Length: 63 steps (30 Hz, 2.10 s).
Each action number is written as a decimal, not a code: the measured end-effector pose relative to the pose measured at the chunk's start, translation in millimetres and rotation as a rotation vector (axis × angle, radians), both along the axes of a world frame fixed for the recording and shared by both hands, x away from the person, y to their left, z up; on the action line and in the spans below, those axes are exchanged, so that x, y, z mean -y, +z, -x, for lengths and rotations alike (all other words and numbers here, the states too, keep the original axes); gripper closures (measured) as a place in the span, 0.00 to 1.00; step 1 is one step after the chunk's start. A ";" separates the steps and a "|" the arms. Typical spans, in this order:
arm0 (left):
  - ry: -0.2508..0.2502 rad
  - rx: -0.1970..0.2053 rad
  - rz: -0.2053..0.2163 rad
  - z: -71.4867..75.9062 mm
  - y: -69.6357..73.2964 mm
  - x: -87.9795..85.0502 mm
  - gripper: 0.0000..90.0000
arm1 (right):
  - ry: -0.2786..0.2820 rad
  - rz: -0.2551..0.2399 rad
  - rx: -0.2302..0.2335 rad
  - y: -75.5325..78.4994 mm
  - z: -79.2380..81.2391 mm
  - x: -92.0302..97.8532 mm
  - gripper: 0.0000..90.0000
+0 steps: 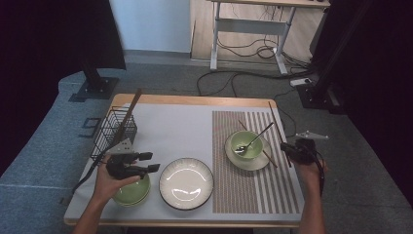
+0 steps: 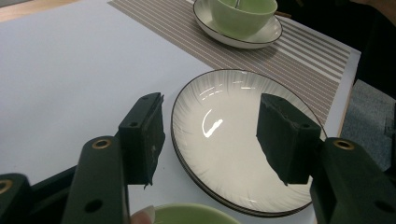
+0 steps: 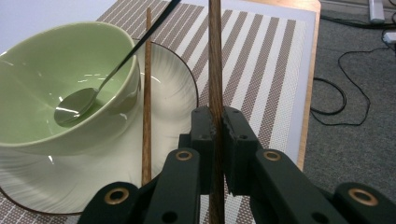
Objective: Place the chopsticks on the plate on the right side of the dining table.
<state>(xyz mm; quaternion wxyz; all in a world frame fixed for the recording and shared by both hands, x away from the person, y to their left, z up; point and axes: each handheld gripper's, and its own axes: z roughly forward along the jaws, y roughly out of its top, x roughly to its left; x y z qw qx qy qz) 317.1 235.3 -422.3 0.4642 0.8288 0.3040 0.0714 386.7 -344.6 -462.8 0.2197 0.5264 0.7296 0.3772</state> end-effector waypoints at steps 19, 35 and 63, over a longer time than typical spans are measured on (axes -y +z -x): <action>-0.009 -0.015 -0.024 -0.1 -3.6 2.2 0.46 | 0.025 0.043 -0.046 -12.7 -12.1 -17.3 0.94; -0.007 -0.003 -0.034 -0.7 -5.1 1.4 0.46 | 0.071 0.061 -0.088 -23.2 -18.3 -35.3 0.94; -0.008 -0.007 -0.036 -1.9 -7.9 2.1 0.46 | 0.057 0.057 -0.092 -31.4 -24.9 -40.2 0.93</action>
